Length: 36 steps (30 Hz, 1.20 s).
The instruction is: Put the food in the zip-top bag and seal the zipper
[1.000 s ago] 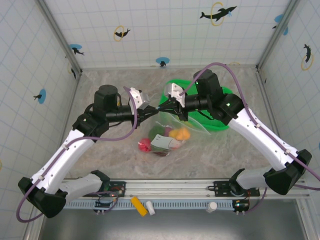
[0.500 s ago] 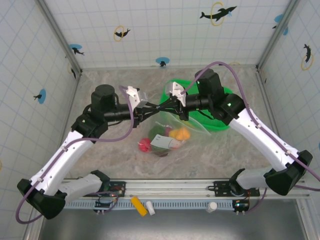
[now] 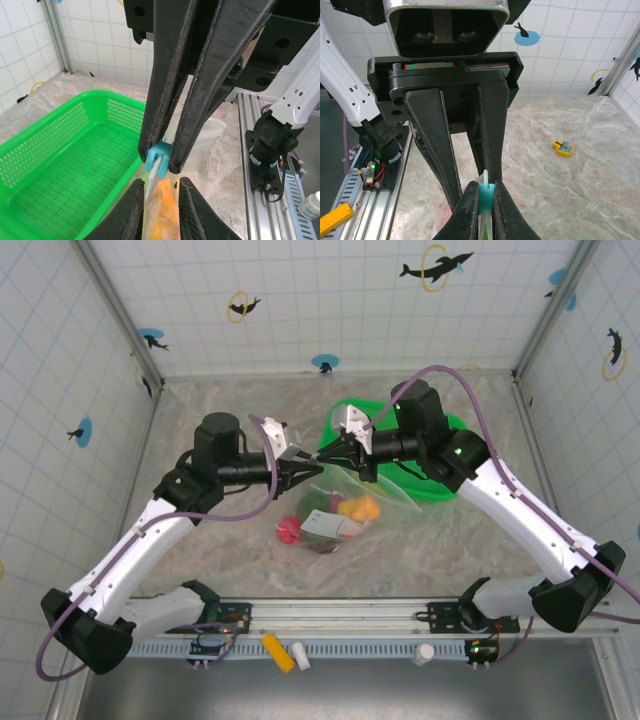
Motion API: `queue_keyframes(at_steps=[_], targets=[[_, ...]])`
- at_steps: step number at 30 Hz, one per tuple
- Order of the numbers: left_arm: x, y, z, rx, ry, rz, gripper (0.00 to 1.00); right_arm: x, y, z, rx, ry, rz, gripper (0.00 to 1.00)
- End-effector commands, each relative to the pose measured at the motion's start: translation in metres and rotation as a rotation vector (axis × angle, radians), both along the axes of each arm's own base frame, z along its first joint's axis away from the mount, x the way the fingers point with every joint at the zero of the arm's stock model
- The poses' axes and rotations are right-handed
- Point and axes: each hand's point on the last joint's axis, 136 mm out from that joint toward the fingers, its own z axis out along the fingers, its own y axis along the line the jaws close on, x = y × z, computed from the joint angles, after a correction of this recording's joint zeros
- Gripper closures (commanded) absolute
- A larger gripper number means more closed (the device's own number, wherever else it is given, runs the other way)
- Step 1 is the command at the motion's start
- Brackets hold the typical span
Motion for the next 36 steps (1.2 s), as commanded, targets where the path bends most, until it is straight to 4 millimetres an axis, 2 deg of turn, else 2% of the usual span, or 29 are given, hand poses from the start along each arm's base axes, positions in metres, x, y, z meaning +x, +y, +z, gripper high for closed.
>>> queue_keyframes(at_steps=[1,4,7,15,21,30,36], targets=[[-0.003,-0.006,0.016,-0.048,-0.027,-0.044,0.77,-0.006,-0.003,0.013,0.048,-0.025,0.019,1.0],[-0.002,-0.008,0.02,-0.054,-0.031,-0.053,0.82,-0.007,-0.003,0.013,0.048,-0.023,0.02,1.0],[-0.004,-0.009,0.024,-0.061,-0.04,-0.068,1.0,-0.005,-0.003,0.01,0.042,-0.022,0.012,1.0],[-0.01,0.0,0.032,-0.056,-0.107,-0.041,1.0,-0.002,-0.009,0.005,0.034,-0.015,-0.04,1.0],[-0.011,0.008,0.049,-0.099,-0.168,0.008,1.0,0.0,-0.016,-0.012,0.014,0.008,-0.098,1.0],[-0.013,0.013,0.064,-0.131,-0.206,0.041,1.0,-0.001,-0.02,-0.022,-0.001,0.015,-0.129,1.0],[-0.008,0.025,0.076,-0.145,-0.253,0.134,1.0,0.004,-0.029,-0.034,-0.032,0.008,-0.189,1.0]])
